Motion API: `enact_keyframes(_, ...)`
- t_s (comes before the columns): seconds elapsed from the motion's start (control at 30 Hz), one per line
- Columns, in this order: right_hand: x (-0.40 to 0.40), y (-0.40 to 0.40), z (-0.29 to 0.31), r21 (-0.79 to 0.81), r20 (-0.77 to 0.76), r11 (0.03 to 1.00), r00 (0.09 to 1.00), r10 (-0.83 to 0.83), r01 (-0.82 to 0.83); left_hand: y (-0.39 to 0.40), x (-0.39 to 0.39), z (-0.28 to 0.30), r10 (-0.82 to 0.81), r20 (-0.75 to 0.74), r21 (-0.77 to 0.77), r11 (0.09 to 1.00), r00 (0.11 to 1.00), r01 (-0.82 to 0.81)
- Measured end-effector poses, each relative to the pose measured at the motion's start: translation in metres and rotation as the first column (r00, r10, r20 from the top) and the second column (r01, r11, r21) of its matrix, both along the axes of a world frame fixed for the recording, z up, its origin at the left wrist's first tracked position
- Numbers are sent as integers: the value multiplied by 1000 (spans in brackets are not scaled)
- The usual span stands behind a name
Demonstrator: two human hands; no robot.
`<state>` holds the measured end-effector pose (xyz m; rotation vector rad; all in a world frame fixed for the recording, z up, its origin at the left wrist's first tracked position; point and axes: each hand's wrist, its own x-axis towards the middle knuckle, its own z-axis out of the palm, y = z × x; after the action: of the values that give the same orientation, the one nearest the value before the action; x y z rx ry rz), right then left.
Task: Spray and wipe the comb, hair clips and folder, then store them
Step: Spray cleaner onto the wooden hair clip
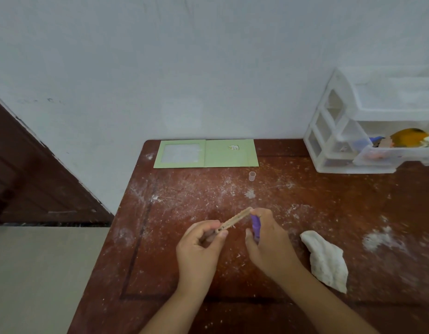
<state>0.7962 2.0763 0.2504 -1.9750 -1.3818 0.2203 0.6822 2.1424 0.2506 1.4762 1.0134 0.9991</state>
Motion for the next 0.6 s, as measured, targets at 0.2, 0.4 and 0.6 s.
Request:
enact_keyframes(0.2, 16, -2, -2, -74, -135, 981, 973, -189, 181, 0, 1, -1, -5, 16, -34, 999, 1000, 5)
enact_keyframes(0.4, 25, -10, -4, -141, -164, 967, 959, -232, 210, -3, 6, -2, -13, 29, -104, 994, 999, 16)
enact_keyframes(0.6, 37, -26, -3, -66, -249, 955, 922, -298, 291, -10, 17, -2, -63, 15, -171, 983, 998, 64)
